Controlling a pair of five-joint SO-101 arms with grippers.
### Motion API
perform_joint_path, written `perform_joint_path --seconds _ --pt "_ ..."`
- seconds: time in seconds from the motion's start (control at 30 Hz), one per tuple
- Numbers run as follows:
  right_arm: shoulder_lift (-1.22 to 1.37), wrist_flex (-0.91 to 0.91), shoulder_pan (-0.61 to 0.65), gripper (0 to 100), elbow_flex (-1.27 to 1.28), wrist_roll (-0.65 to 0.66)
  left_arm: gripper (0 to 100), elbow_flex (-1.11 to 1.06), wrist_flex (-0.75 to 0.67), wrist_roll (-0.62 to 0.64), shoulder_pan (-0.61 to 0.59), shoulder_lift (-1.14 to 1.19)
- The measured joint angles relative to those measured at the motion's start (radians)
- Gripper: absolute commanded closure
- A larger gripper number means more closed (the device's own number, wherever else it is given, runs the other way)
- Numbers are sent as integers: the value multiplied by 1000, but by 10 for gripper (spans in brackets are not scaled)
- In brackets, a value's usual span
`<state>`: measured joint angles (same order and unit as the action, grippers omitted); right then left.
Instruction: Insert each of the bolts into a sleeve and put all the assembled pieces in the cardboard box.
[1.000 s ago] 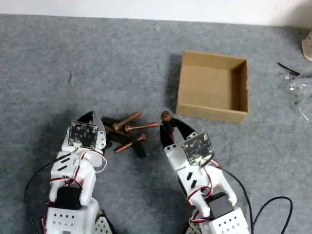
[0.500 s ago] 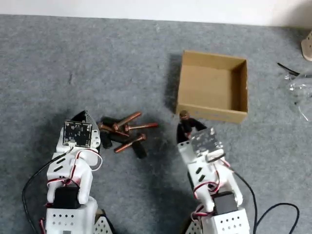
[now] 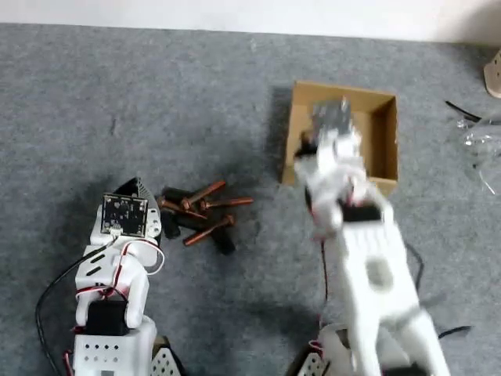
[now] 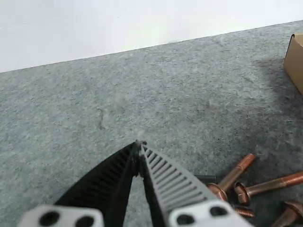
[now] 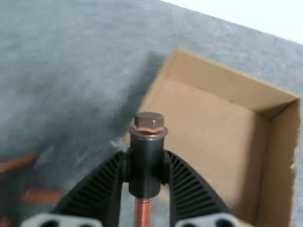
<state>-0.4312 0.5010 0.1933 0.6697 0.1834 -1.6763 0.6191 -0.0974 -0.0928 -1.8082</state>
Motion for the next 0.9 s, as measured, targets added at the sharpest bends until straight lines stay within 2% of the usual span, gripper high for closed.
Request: perform_joint_path --seconds 0.1,0.23,0.4,0.6,0.8,0.9 --pt "284 87 -41 993 -285 -25 993 0 0 0 0 0" --pt "634 295 -46 993 -669 -29 993 0 0 0 0 0" --pt "941 542 -48 993 -1066 -78 993 0 0 0 0 0" --pt "1089 687 -49 966 -1349 -138 993 0 0 0 0 0" --pt "1137 790 -52 743 -1471 -138 993 0 0 0 0 0" --pt "1137 829 -52 728 -1491 -123 993 0 0 0 0 0"
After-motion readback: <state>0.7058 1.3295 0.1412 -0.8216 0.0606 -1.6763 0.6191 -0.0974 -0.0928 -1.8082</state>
